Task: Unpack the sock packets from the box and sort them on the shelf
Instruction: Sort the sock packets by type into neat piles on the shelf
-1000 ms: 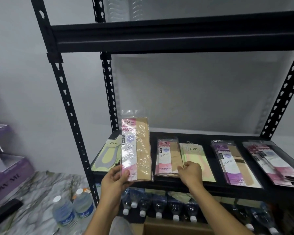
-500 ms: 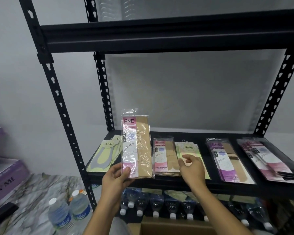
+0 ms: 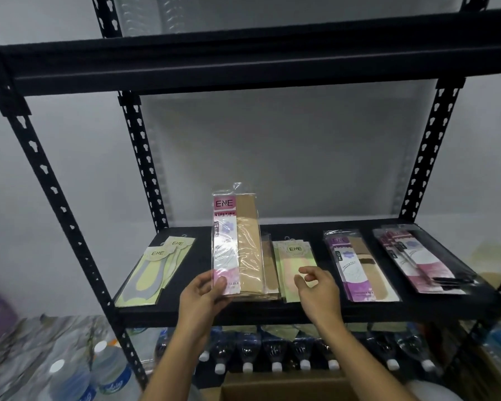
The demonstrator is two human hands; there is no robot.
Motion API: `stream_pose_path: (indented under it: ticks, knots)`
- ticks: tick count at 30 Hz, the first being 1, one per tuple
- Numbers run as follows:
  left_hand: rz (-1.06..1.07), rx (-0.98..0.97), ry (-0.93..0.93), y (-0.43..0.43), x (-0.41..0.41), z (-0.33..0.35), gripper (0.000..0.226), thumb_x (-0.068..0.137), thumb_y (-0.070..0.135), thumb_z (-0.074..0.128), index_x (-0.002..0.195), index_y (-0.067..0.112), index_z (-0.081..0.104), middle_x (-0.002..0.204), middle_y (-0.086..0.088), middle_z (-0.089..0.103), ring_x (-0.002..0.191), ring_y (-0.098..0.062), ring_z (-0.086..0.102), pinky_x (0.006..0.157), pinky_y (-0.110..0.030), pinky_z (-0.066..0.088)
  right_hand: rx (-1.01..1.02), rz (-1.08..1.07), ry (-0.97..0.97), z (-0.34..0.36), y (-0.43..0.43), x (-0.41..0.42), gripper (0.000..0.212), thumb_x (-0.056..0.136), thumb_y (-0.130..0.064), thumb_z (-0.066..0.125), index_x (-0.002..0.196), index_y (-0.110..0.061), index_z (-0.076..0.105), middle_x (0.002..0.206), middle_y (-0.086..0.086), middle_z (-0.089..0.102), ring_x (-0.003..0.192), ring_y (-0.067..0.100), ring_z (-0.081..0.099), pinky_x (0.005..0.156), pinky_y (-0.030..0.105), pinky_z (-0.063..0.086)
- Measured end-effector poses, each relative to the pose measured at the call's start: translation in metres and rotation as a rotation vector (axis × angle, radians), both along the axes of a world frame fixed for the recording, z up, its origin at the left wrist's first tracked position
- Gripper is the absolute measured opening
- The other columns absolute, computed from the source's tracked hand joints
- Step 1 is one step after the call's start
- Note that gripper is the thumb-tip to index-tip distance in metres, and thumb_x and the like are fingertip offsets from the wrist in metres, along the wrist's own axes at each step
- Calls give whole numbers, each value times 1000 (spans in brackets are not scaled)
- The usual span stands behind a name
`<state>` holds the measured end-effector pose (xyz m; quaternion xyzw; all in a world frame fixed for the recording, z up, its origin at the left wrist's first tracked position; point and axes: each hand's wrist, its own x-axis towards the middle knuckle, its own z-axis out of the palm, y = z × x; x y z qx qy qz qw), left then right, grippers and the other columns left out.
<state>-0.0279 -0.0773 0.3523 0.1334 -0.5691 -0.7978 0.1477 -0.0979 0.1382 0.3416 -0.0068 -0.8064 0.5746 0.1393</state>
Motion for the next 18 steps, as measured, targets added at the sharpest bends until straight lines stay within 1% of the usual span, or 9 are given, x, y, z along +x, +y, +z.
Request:
stream_pose_path:
  ticks: [3, 6, 10, 13, 14, 15, 17, 18]
  knots:
    - [-11, -7, -16, 7, -8, -3, 28, 89, 9, 66, 117, 5, 58, 103, -14, 75, 94, -29, 73, 78, -39, 58, -8, 8, -1, -3, 5, 2, 10, 85, -18, 67, 95, -22, 66, 97, -4, 55, 79, 4, 56, 61, 17, 40]
    - [-5, -17, -42, 12, -19, -2, 24, 90, 8, 65, 113, 5, 60, 99, -11, 76, 91, -26, 74, 71, -33, 59, -20, 18, -9, -7, 9, 5, 10, 85, -17, 66, 94, -22, 66, 95, -4, 55, 82, 4, 55, 66, 21, 40]
    - [-16, -45, -123, 14, -41, 2, 20, 92, 7, 64, 110, -2, 60, 100, -18, 74, 87, -27, 75, 65, -28, 60, -24, 34, -28, -12, 12, 10, 10, 86, -17, 66, 95, -22, 66, 95, -5, 55, 83, 3, 54, 64, 15, 38]
    - [20, -150, -216, 17, -56, 3, 16, 90, 7, 68, 101, -3, 64, 94, -17, 73, 74, -24, 75, 59, -26, 58, -14, 37, -36, -15, 14, 14, 10, 87, -17, 66, 94, -24, 65, 94, -4, 54, 83, 3, 54, 64, 14, 38]
    - [47, -238, -253, 17, -59, 1, 14, 88, 10, 70, 96, 0, 66, 91, -15, 73, 69, -23, 74, 57, -26, 57, -12, 35, -33, -16, 15, 16, 10, 86, -17, 66, 94, -24, 65, 94, -4, 55, 83, 3, 54, 64, 14, 38]
    - [83, -389, -294, 17, -61, 0, 12, 87, 16, 72, 90, 5, 68, 88, -11, 73, 67, -21, 73, 55, -26, 55, -12, 32, -30, -16, 16, 17, 11, 86, -16, 66, 93, -24, 65, 93, -4, 55, 82, 3, 55, 63, 13, 38]
    - [137, -753, -366, 16, -63, -2, 15, 84, 31, 73, 78, 19, 66, 81, 0, 71, 72, -16, 68, 56, -25, 48, -20, 28, -29, -17, 17, 18, 11, 87, -16, 66, 92, -25, 65, 93, -4, 55, 81, 3, 55, 62, 12, 38]
    - [142, -873, -397, 16, -62, -4, 19, 83, 38, 72, 74, 24, 63, 79, 5, 68, 73, -13, 66, 56, -25, 45, -22, 30, -30, -17, 18, 19, 11, 87, -16, 66, 92, -25, 65, 93, -4, 54, 80, 3, 55, 61, 12, 38]
